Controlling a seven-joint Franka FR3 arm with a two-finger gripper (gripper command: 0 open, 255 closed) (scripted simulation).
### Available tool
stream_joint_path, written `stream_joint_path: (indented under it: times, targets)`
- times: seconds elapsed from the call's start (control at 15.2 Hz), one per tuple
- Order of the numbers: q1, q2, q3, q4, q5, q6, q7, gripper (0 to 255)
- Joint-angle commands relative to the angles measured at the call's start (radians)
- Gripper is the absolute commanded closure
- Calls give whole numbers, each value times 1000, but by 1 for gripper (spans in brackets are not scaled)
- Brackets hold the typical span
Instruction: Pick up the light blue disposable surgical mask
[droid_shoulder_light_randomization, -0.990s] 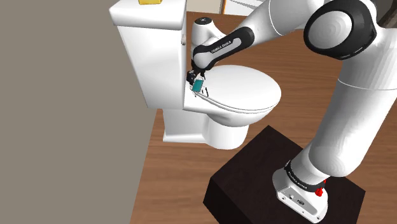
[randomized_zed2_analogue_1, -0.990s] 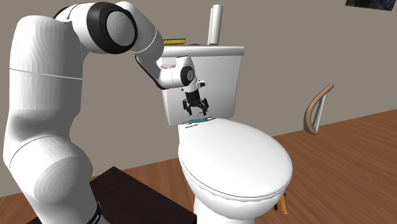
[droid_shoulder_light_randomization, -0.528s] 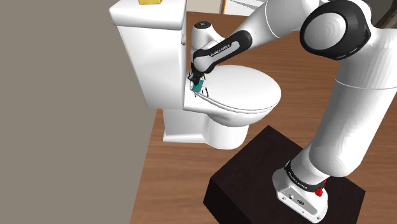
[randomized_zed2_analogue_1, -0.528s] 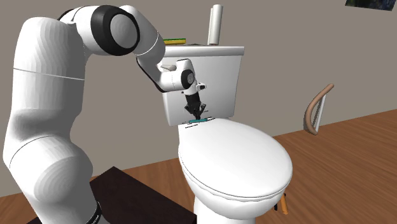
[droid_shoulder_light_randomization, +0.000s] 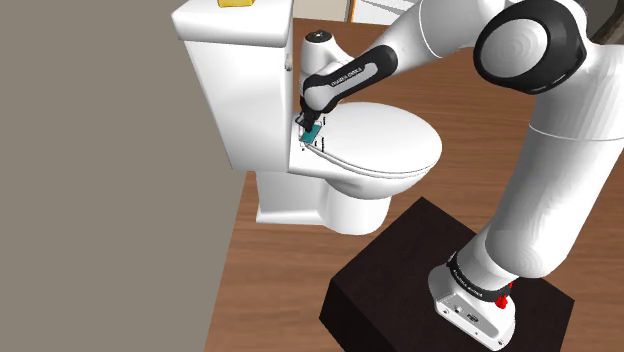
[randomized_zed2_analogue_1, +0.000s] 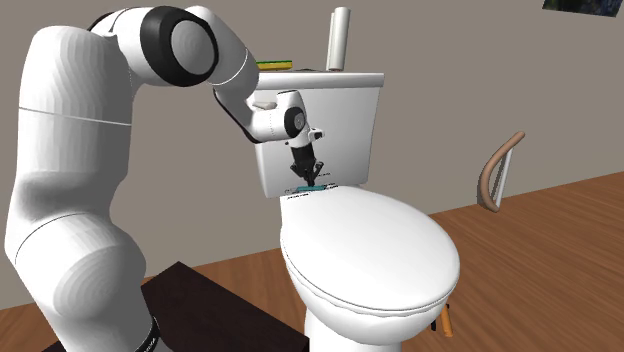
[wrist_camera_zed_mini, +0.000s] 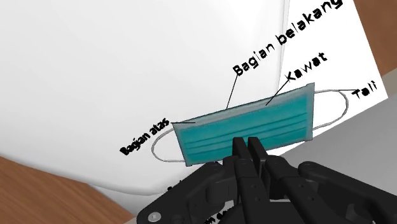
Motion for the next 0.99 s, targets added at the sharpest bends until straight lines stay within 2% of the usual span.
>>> stream_joint_path:
  times: [0.0, 0.92]
  targets:
    - [-1, -15, 2, 3, 5, -18, -5, 255]
    - [-5, -91, 13, 68, 38, -156, -44, 255]
